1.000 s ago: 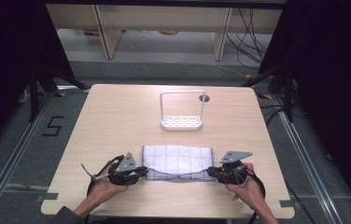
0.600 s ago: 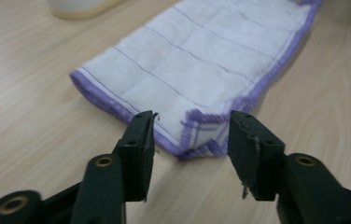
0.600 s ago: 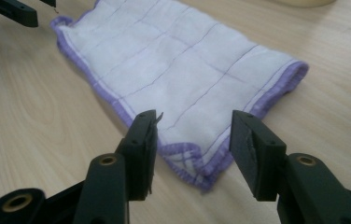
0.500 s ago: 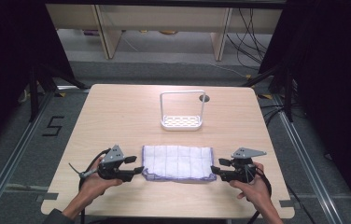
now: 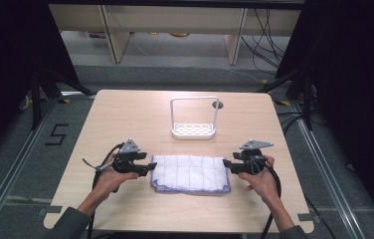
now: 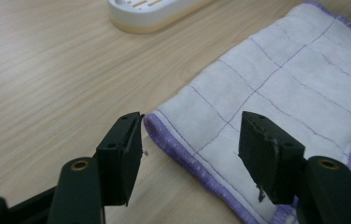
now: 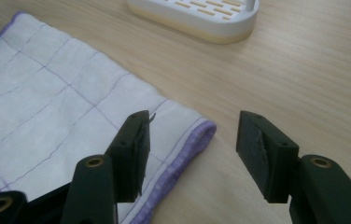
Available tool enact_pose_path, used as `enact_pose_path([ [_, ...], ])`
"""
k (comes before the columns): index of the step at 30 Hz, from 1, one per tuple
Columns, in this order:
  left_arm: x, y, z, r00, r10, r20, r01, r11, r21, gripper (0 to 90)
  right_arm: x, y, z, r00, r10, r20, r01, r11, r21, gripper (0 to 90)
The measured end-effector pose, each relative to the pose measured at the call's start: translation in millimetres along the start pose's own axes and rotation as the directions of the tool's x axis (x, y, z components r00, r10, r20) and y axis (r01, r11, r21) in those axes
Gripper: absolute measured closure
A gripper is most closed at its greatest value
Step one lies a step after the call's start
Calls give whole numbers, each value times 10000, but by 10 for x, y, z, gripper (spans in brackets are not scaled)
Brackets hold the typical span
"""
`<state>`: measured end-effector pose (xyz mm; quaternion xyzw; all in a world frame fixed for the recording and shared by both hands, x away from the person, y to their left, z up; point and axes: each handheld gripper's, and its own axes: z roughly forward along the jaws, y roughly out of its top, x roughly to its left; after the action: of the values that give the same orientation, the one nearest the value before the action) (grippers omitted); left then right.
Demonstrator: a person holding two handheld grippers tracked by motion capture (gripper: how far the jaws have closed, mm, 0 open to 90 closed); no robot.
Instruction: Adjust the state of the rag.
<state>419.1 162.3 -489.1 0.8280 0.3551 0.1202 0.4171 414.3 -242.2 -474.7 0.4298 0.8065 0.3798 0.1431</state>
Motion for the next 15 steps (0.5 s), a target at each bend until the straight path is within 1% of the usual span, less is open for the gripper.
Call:
enact_pose_path([
  [1,10,20,36,10000,2,-60,-2,10000,18,388,-8,10,24,10000,74,-21,-74,10000,34,449],
  [2,18,38,73,10000,-73,-9,73,10000,-8,385,-29,17,63,10000,-82,53,83,10000,-33,447],
  [3,36,70,112,10000,-47,-63,46,10000,-20,382,-36,33,128,10000,-13,-77,13,10000,15,446],
  [4,36,70,112,10000,-47,-63,46,10000,-20,382,-36,33,128,10000,-13,-77,13,10000,15,446],
  [5,40,94,144,10000,15,21,-15,9999,99,381,-34,48,168,9999,-97,-70,98,9997,223,443],
  [6,40,94,144,10000,15,21,-15,9999,99,377,-34,48,168,9999,-97,-70,98,9997,223,443],
  [7,44,108,185,10000,-42,47,41,9999,109,368,-19,61,207,9998,38,-177,-32,9995,316,438],
  [8,44,108,185,10000,-42,47,41,9999,109,355,-19,61,207,9998,38,-177,-32,9995,316,438],
  [9,51,118,202,10000,-24,8,23,9997,229,343,-28,68,252,9999,-45,-145,49,9996,295,432],
  [10,59,124,226,10000,-11,41,10,9996,280,343,-28,68,252,9999,-45,-145,49,9996,295,432],
  [11,63,129,271,10000,-46,82,43,9994,332,320,-29,83,281,10000,35,-33,-33,9986,528,423],
  [12,63,129,271,10000,-46,82,43,9994,332,315,-29,83,281,10000,35,-33,-33,9986,528,423],
  [13,64,130,288,9999,-71,116,67,9992,398,315,-22,94,291,9996,262,-136,-254,9980,571,418],
  [14,65,129,306,9999,-35,96,32,9993,374,308,-32,99,309,9998,175,-123,-167,9982,583,417],
  [15,66,125,316,9999,-63,116,58,9990,436,303,-19,114,302,9992,391,-77,-385,9970,677,413],
])
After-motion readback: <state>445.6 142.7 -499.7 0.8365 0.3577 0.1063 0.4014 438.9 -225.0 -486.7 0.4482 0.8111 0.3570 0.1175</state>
